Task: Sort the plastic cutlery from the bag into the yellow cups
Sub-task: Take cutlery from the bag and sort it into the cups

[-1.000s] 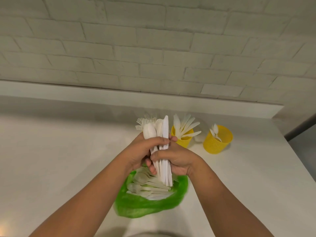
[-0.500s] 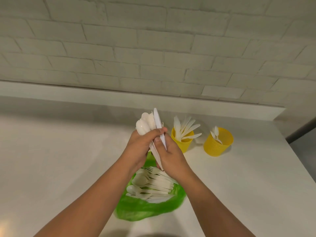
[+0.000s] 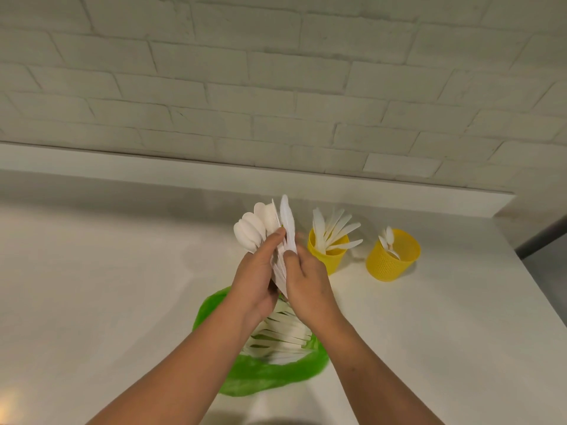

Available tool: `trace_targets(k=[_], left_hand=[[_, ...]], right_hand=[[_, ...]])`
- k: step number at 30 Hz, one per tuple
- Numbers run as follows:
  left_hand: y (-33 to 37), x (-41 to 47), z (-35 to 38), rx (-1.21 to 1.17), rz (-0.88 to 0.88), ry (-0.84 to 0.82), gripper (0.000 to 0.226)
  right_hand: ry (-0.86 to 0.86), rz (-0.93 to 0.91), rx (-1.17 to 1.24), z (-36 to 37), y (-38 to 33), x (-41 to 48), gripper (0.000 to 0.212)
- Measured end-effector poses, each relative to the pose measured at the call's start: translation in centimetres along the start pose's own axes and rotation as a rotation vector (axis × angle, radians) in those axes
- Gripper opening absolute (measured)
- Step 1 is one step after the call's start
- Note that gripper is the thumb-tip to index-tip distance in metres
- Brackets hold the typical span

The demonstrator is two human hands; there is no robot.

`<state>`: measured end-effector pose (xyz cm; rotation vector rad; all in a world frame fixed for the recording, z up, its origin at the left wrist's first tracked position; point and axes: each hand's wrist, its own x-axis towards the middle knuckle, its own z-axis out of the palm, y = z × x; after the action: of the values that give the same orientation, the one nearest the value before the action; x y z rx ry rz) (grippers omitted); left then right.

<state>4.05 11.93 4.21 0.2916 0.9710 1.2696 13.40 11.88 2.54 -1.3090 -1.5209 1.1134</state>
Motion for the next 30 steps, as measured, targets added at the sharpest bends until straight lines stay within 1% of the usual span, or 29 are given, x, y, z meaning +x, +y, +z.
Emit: trace_targets(k=[4,11,15,19,22,25,30], left_hand=[[0.0,-0.2,0.3,-0.001,0.043,0.018,0.035],[0.0,-0.5,0.6,0.021,0.087,-0.005,0.034],[-0.1,-0.6,0.8,0.054,0.125,0.007,0.028],[-0.1,-0.8,1.3,0.088,0.158,0.028,0.023],[-0.3,-0.9,1.4,0.074,0.174,0.032,0.023],[-0.5,-0.8,1.6,0.047,0.175,0.042,0.025],[-1.0,-0.8,1.6,0.012,0.180,0.029,0.015]], right_hand=[[0.111,-0.060,-0.073,0.3,0.7,-0.1,0.026],[0.179,-0.110,-0.115,0.4,1.1,0.1,0.023],[0.246,-0.108,-0.041,0.6,0.9,-0.4,0.020],[0.276,-0.112,-0.010,0.8,0.7,-0.7,0.019],[0.323,-0.105,0.005,0.8,0.7,-0.8,0.012],[0.347,-0.095,0.019,0.3,0.6,-0.7,0.010],[0.383,-0.109,0.061,-1.8,0.3,-0.6,0.017]])
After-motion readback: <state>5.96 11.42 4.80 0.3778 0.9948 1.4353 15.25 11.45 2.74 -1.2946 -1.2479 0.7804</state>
